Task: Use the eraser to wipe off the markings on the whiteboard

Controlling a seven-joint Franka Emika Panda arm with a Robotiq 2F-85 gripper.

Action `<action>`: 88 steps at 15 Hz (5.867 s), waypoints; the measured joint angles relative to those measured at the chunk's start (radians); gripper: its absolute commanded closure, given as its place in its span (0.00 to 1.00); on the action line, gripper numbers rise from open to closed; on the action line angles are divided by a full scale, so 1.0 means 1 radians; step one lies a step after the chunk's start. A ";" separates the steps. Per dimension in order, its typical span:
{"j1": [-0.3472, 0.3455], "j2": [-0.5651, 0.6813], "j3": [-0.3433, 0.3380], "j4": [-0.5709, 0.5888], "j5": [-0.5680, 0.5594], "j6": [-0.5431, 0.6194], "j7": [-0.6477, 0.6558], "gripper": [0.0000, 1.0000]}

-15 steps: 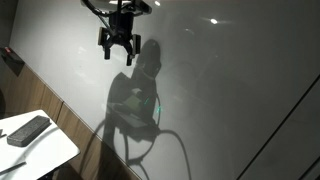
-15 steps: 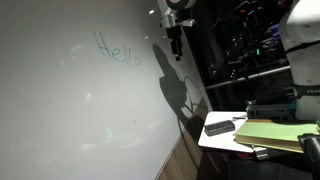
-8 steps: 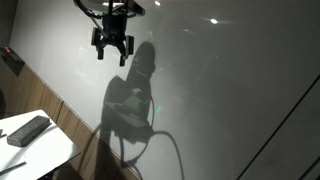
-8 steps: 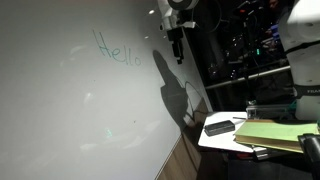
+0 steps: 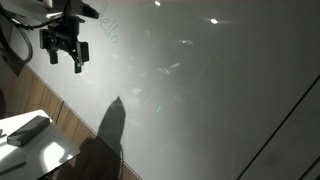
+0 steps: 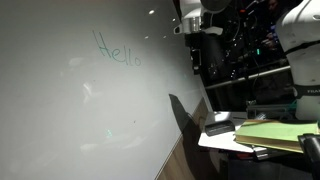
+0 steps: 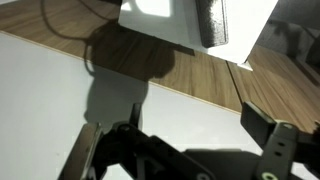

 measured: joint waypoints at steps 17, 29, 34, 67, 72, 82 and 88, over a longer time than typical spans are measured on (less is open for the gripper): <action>0.037 0.503 0.240 -0.002 -0.120 0.153 0.238 0.00; -0.116 0.923 0.142 0.011 -0.826 0.478 0.637 0.00; -0.128 0.917 0.159 0.029 -0.868 0.530 0.671 0.00; 0.013 0.794 0.183 0.047 -0.319 0.162 0.294 0.00; 0.013 0.819 0.177 0.047 -0.316 0.175 0.253 0.00; 0.013 0.836 0.166 0.047 -0.315 0.194 0.229 0.00; 0.013 0.854 0.159 0.048 -0.315 0.224 0.223 0.00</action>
